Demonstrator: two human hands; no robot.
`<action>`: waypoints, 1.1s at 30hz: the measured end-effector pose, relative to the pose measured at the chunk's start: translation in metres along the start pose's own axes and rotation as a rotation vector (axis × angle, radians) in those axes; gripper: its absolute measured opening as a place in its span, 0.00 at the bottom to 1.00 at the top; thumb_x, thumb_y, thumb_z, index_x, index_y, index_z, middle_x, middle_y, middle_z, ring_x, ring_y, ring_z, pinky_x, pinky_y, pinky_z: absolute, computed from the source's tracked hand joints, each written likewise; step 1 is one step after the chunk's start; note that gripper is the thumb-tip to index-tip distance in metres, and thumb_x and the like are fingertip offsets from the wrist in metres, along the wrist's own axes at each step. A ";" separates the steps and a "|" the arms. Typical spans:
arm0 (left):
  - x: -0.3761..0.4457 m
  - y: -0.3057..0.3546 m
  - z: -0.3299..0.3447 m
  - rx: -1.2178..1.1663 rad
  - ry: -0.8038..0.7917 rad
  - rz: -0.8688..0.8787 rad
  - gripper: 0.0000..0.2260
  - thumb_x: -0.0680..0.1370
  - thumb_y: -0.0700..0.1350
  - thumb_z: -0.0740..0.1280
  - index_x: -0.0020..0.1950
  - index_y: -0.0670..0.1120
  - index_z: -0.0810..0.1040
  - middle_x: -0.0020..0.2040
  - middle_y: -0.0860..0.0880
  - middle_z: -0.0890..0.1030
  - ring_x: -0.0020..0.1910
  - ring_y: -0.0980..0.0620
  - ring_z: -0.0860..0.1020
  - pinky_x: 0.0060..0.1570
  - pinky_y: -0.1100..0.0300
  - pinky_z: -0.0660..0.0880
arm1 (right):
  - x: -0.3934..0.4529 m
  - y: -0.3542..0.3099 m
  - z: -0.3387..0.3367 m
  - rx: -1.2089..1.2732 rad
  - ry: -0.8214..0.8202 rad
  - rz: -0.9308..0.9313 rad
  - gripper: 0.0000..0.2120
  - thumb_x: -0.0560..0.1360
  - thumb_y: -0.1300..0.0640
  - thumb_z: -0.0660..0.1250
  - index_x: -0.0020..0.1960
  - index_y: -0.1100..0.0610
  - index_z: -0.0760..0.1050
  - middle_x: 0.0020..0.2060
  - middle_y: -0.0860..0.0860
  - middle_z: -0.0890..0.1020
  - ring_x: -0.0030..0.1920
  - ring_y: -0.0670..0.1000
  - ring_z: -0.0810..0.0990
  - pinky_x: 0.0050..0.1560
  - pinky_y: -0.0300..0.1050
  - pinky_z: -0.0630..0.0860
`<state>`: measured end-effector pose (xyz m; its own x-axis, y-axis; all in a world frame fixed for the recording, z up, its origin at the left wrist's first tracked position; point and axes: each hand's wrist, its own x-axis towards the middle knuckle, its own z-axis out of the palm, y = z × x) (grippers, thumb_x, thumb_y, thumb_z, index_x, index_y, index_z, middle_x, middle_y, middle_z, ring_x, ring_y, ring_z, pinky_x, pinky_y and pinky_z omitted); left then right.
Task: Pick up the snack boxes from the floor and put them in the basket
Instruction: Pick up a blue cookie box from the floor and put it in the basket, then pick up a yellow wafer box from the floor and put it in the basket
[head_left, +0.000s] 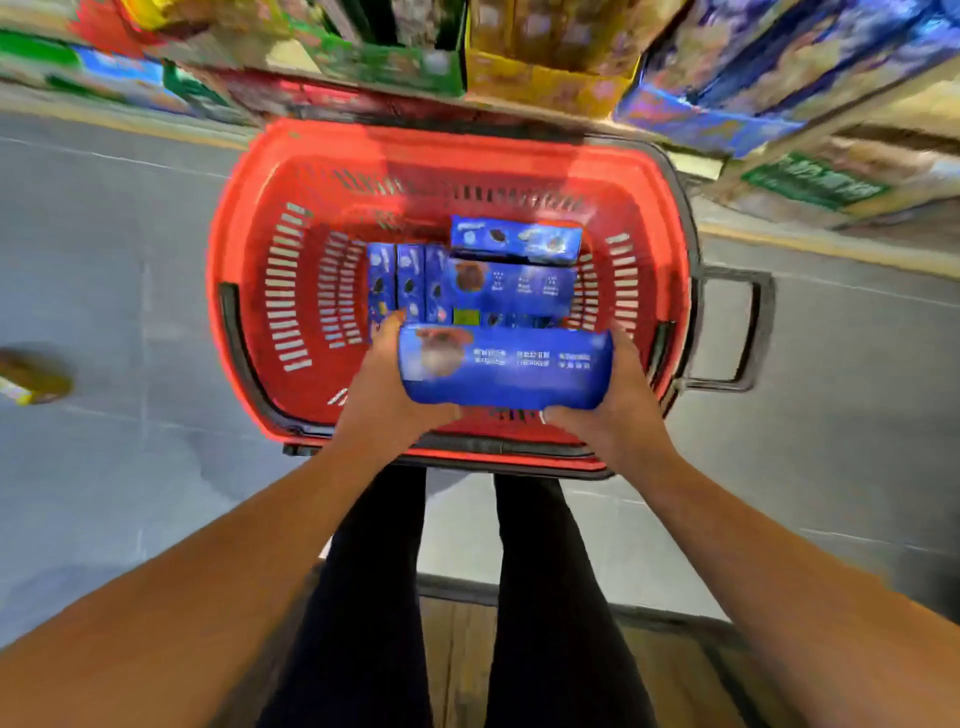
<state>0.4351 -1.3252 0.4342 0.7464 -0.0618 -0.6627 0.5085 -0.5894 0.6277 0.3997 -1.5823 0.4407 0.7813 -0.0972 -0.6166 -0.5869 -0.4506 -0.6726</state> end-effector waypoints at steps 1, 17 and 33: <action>0.020 -0.016 0.009 0.017 -0.012 -0.006 0.48 0.54 0.51 0.81 0.70 0.55 0.62 0.63 0.52 0.77 0.60 0.54 0.77 0.60 0.51 0.74 | 0.014 0.016 0.009 0.003 0.020 0.016 0.48 0.61 0.70 0.79 0.70 0.49 0.57 0.54 0.33 0.69 0.48 0.21 0.70 0.51 0.21 0.67; 0.169 -0.137 0.121 0.047 -0.067 -0.092 0.53 0.65 0.43 0.79 0.79 0.51 0.46 0.70 0.48 0.71 0.64 0.50 0.73 0.58 0.57 0.72 | 0.161 0.144 0.099 -0.409 0.036 0.218 0.51 0.67 0.55 0.77 0.78 0.58 0.47 0.73 0.55 0.63 0.71 0.54 0.65 0.63 0.42 0.67; -0.047 0.012 -0.087 0.172 -0.036 0.115 0.30 0.68 0.47 0.72 0.70 0.51 0.70 0.61 0.50 0.79 0.60 0.51 0.77 0.54 0.65 0.68 | -0.054 -0.097 0.036 -0.706 -0.104 -0.077 0.46 0.67 0.46 0.75 0.77 0.58 0.57 0.73 0.58 0.65 0.71 0.60 0.65 0.70 0.52 0.64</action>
<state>0.4436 -1.2594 0.5079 0.7781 -0.1637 -0.6065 0.3372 -0.7057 0.6231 0.4068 -1.5013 0.5249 0.7703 0.0275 -0.6371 -0.2256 -0.9227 -0.3126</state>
